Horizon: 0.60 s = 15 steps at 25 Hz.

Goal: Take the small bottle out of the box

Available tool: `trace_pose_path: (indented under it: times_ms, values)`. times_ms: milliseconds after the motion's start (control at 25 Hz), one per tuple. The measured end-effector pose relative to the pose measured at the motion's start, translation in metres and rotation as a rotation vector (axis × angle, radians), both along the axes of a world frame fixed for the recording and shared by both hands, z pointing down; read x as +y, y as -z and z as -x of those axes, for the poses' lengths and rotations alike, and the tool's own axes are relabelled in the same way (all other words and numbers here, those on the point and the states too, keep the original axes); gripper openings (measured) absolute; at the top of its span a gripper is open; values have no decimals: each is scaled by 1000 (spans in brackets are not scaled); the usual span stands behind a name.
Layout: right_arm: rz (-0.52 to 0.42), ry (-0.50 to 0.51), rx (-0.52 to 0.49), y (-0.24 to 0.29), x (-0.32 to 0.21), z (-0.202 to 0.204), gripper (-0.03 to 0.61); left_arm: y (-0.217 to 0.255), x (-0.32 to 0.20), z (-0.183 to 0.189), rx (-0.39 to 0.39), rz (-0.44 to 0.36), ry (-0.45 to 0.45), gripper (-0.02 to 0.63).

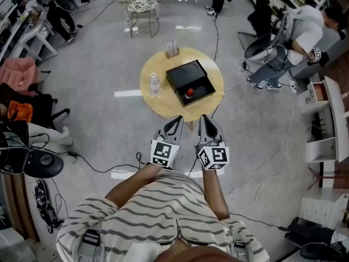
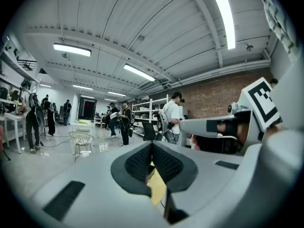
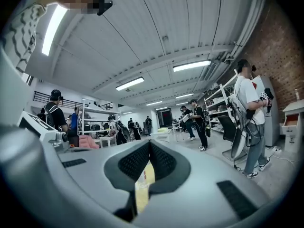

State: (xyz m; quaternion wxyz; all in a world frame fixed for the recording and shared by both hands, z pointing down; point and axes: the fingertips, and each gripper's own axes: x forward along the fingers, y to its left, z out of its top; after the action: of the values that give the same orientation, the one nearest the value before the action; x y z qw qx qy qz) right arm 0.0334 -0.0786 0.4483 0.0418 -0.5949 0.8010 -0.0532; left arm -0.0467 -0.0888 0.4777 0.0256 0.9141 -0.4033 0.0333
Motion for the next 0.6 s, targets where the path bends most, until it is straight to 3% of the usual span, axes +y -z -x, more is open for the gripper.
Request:
trace_pose_path:
  times_ms: [280,600]
  values:
    - [12,-43,6,1,-50,-5,18,3,-58,-2,16,9,-18,21]
    - [42,-62,9,-5,-70,-12,18,-5,-75,-10,14,35,-43,21]
